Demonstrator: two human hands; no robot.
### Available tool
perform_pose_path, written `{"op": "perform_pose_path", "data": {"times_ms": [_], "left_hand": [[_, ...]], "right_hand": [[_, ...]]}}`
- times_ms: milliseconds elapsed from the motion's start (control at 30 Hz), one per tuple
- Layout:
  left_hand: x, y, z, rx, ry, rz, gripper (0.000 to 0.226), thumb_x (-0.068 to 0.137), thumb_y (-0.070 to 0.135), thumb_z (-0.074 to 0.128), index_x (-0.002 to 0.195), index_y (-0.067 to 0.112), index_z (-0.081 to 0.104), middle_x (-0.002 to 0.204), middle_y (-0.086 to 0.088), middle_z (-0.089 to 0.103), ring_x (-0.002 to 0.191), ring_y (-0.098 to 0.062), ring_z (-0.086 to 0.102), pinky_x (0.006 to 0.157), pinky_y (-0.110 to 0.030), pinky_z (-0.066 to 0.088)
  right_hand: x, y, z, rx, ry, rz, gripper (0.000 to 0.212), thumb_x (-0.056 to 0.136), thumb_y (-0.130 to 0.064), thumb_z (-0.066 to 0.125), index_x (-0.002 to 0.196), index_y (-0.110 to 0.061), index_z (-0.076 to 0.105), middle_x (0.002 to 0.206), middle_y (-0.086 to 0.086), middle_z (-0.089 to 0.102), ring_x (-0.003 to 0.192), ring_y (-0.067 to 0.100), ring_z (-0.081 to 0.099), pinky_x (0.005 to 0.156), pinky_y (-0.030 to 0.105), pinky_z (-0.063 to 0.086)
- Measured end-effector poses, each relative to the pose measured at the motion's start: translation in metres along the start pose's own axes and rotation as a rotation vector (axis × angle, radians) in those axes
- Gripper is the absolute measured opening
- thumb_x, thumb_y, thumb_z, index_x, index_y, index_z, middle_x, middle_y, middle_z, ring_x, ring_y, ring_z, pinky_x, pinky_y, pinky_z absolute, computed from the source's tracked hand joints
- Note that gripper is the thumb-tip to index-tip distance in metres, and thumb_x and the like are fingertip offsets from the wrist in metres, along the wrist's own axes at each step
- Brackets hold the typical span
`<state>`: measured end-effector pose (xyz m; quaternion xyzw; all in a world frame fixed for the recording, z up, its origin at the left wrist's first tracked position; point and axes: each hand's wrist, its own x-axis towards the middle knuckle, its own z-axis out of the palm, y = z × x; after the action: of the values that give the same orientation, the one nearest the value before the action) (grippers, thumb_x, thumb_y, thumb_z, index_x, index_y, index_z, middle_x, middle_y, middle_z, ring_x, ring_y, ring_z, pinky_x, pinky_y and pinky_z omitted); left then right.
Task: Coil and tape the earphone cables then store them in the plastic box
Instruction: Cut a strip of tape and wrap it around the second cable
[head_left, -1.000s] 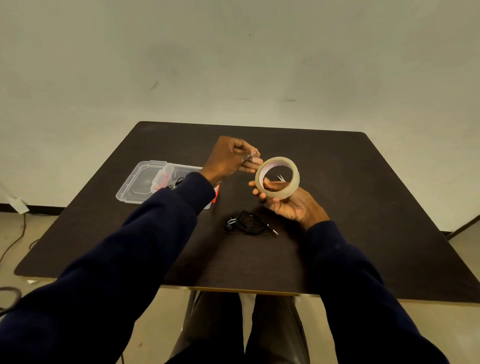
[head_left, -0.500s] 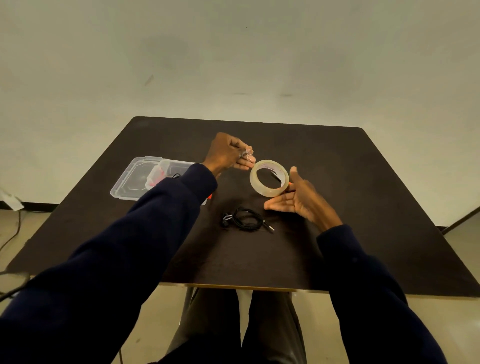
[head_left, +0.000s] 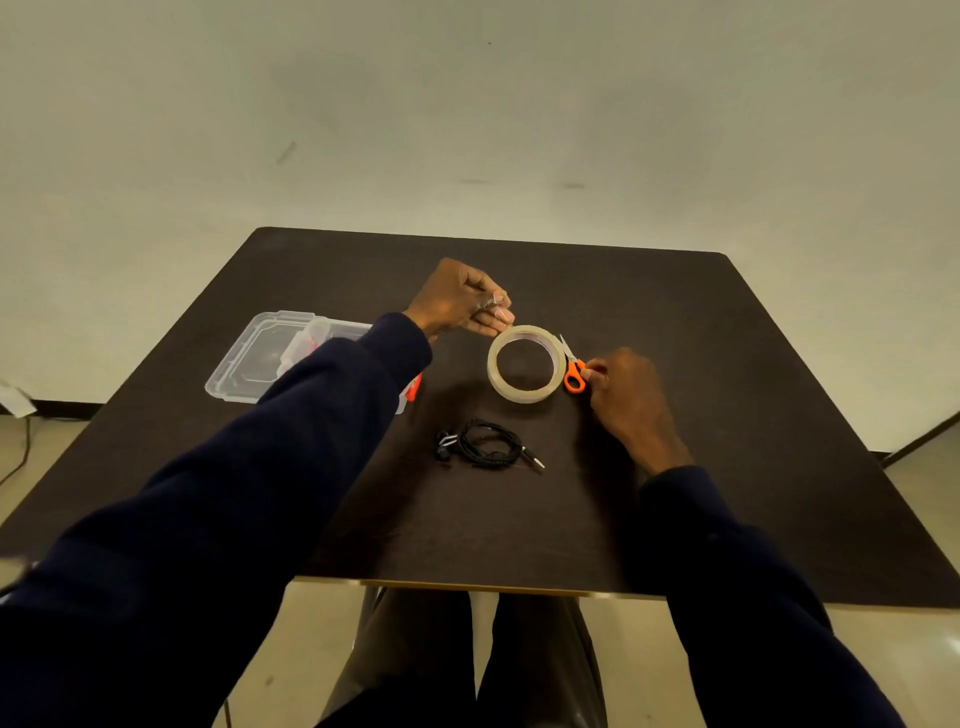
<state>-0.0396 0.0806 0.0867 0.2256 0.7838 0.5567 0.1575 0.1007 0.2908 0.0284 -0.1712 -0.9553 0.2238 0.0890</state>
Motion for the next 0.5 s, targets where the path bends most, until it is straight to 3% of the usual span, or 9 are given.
{"op": "perform_pose_path", "data": {"times_ms": [67, 167, 267, 367, 500], "left_hand": [[0.002, 0.0, 0.0, 0.001, -0.015, 0.009, 0.019, 0.101, 0.005, 0.061, 0.108, -0.008, 0.072, 0.1, -0.026, 0.076, 0.087, -0.035, 0.078, 0.073, -0.037, 0.066], [0.004, 0.0, 0.002, 0.002, -0.029, 0.015, 0.017, 0.101, 0.005, 0.061, 0.106, -0.007, 0.072, 0.101, -0.027, 0.075, 0.087, -0.037, 0.077, 0.075, -0.039, 0.066], [0.005, 0.002, 0.002, -0.01, -0.045, 0.025, 0.015, 0.1, 0.005, 0.062, 0.104, -0.004, 0.073, 0.1, -0.027, 0.075, 0.089, -0.039, 0.077, 0.08, -0.045, 0.065], [0.006, 0.004, 0.003, -0.007, -0.05, 0.038, 0.015, 0.099, 0.005, 0.063, 0.105, -0.005, 0.073, 0.1, -0.026, 0.075, 0.089, -0.039, 0.077, 0.079, -0.044, 0.065], [0.006, 0.005, 0.006, -0.02, -0.055, 0.072, 0.018, 0.1, 0.003, 0.062, 0.109, -0.01, 0.072, 0.102, -0.029, 0.074, 0.091, -0.041, 0.076, 0.078, -0.043, 0.065]], "right_hand": [[0.002, -0.003, -0.003, -0.049, 0.012, 0.023, 0.025, 0.098, -0.027, 0.067, 0.117, -0.011, 0.072, 0.105, 0.009, 0.072, 0.087, 0.016, 0.064, 0.077, 0.034, 0.055], [0.008, -0.012, -0.01, -0.182, -0.014, 0.05, 0.031, 0.092, -0.029, 0.074, 0.118, -0.012, 0.069, 0.111, 0.012, 0.07, 0.102, 0.029, 0.067, 0.087, 0.048, 0.057], [0.013, -0.021, -0.014, -0.32, -0.041, 0.059, 0.035, 0.091, -0.023, 0.074, 0.121, -0.008, 0.063, 0.119, 0.017, 0.066, 0.112, 0.038, 0.063, 0.093, 0.053, 0.054], [0.013, -0.026, -0.015, -0.38, -0.092, 0.04, 0.038, 0.092, -0.025, 0.072, 0.122, -0.008, 0.058, 0.121, 0.018, 0.063, 0.114, 0.039, 0.061, 0.093, 0.053, 0.051], [0.004, -0.01, -0.011, -0.289, -0.057, 0.061, 0.032, 0.094, -0.024, 0.067, 0.121, -0.008, 0.062, 0.117, 0.016, 0.059, 0.105, 0.032, 0.061, 0.092, 0.049, 0.054]]}}
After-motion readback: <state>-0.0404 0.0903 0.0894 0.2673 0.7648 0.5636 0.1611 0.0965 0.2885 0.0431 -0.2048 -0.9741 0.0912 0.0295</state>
